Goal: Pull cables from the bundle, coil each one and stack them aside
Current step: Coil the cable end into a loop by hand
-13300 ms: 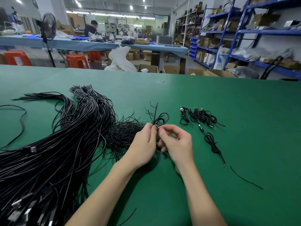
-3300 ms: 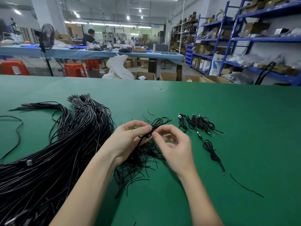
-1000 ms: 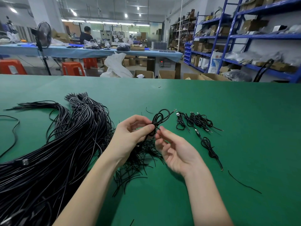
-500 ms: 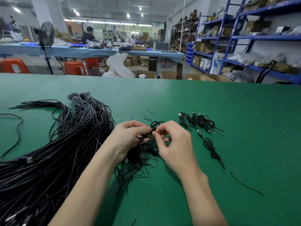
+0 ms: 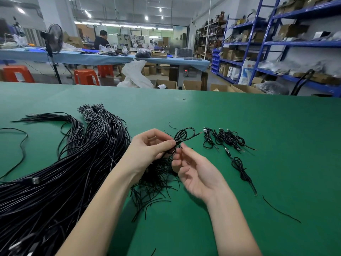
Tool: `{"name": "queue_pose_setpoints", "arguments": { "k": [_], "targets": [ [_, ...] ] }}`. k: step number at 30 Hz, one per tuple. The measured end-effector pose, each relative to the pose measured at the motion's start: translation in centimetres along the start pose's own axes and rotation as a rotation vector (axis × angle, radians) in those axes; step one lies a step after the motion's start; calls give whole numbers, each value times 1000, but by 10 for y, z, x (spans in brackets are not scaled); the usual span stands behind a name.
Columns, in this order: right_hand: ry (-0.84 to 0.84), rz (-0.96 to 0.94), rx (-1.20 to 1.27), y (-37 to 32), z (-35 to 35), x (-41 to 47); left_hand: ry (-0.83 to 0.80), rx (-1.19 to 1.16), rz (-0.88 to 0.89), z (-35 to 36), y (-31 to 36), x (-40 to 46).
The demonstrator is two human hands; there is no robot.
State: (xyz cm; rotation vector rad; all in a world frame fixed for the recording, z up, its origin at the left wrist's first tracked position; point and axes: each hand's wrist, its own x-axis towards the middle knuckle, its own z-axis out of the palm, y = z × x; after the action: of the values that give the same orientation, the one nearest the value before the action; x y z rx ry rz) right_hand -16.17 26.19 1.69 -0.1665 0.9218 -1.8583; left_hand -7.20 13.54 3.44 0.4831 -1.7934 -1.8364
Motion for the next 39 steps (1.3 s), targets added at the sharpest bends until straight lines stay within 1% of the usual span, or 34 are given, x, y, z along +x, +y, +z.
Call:
{"name": "queue_pose_setpoints", "arguments": {
  "k": [3, 5, 6, 7, 9, 11, 12, 13, 14, 15, 16, 18, 20, 22, 24, 27, 30, 32, 35, 37, 39],
  "targets": [
    [-24, -47, 37, 0, 1, 0, 3, 3, -6, 1, 3, 0],
    [5, -150, -33, 0, 2, 2, 19, -13, -29, 0, 4, 0],
    [50, -248, -135, 1, 2, 4, 33, -28, -46, 0, 5, 1],
    [117, -380, -305, 3, 2, 6, 51, -42, -64, 0, 6, 1],
    [280, -724, -761, 7, -1, 9, 97, -50, -98, 1, 5, 1],
    [338, -1044, -1127, 13, -4, 13, 126, -19, -109, 2, 4, 2],
    [347, -1138, -1222, 15, -5, 14, 115, -3, -103, 1, 3, 2],
    [371, -1178, -1239, 18, -6, 15, 80, 15, -92, 0, 3, 2],
    [400, -1151, -1168, 18, -6, 15, 29, 47, -81, -1, 3, 1],
    [414, -1060, -1027, 16, -4, 14, -15, 102, -67, -2, 3, 0],
    [411, -926, -869, 14, -1, 13, -37, 173, -42, -3, 2, 0],
    [375, -647, -641, 8, 2, 12, -24, 306, 31, -1, 0, -1],
    [345, -481, -520, 4, 2, 10, -4, 365, 106, 3, -3, -1],
    [336, -421, -479, 3, 2, 8, 47, 407, 163, 7, -6, 0],
    [323, -399, -454, 2, 2, 8, 107, 445, 211, 10, -7, 0],
    [322, -369, -391, 0, 3, 8, 117, 478, 283, 12, -9, 0],
    [312, -310, -311, -1, 1, 7, 117, 487, 310, 12, -11, 1],
    [244, -195, -152, -5, -1, 5, 106, 481, 330, 12, -13, 1],
    [32, 39, 207, -9, -5, 1, 108, 461, 373, 14, -15, 0],
    [-81, 112, 390, -8, -8, 2, 125, 426, 402, 16, -16, 0],
    [-140, 159, 503, -5, -8, 3, 148, 403, 423, 17, -17, 0]
  ]
}}
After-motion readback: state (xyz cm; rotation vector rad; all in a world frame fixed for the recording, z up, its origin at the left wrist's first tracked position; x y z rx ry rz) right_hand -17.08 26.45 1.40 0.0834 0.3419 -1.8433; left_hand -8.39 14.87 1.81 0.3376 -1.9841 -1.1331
